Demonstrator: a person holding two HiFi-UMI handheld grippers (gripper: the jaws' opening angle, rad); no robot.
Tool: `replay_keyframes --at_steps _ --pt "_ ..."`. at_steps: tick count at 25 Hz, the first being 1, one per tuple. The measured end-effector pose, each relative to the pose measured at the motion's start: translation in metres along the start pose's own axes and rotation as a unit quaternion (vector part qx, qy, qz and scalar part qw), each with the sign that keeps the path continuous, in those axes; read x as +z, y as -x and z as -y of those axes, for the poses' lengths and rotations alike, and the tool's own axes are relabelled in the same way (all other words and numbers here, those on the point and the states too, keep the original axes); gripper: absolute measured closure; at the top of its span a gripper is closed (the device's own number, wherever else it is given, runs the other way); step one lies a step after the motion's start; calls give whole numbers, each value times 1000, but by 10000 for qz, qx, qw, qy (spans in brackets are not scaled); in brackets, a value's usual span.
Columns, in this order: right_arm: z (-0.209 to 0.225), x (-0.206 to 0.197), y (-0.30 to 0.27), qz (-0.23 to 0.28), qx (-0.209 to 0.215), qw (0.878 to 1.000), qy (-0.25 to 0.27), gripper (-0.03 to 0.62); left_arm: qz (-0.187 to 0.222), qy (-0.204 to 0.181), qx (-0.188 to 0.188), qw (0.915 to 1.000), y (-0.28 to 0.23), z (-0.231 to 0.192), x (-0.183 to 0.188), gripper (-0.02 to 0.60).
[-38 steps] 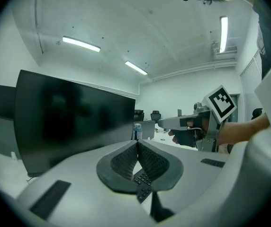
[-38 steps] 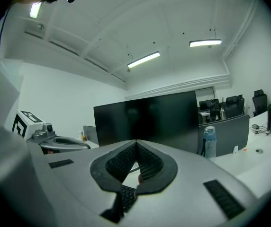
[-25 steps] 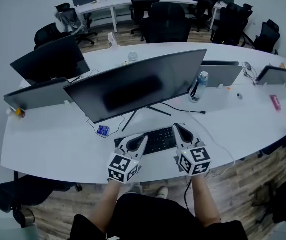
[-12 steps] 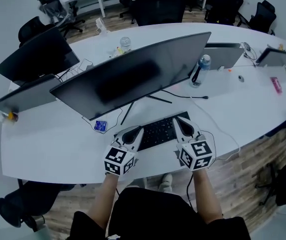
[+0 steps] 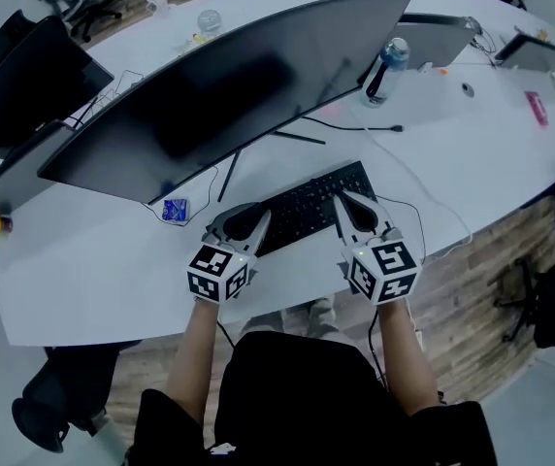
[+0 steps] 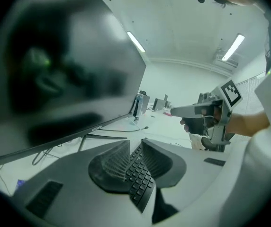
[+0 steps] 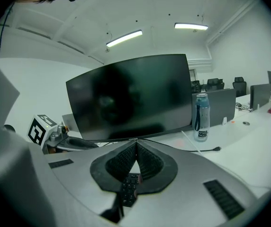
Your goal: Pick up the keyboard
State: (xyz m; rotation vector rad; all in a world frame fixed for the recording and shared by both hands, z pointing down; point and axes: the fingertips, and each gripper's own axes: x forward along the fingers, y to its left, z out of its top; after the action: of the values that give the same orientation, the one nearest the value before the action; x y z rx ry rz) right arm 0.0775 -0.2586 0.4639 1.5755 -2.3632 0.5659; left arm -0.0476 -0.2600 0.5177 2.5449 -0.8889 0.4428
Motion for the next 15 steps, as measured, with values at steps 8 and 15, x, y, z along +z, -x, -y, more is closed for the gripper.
replay_keyframes --at_steps 8,15 --pt "0 -22 -14 -230 -62 9996 -157 589 -515 -95 -282 9982 -19 -14 -42 365" --pt "-5 -45 -22 -470 -31 9988 -108 589 -1226 -666 -409 9894 -41 -26 -77 299"
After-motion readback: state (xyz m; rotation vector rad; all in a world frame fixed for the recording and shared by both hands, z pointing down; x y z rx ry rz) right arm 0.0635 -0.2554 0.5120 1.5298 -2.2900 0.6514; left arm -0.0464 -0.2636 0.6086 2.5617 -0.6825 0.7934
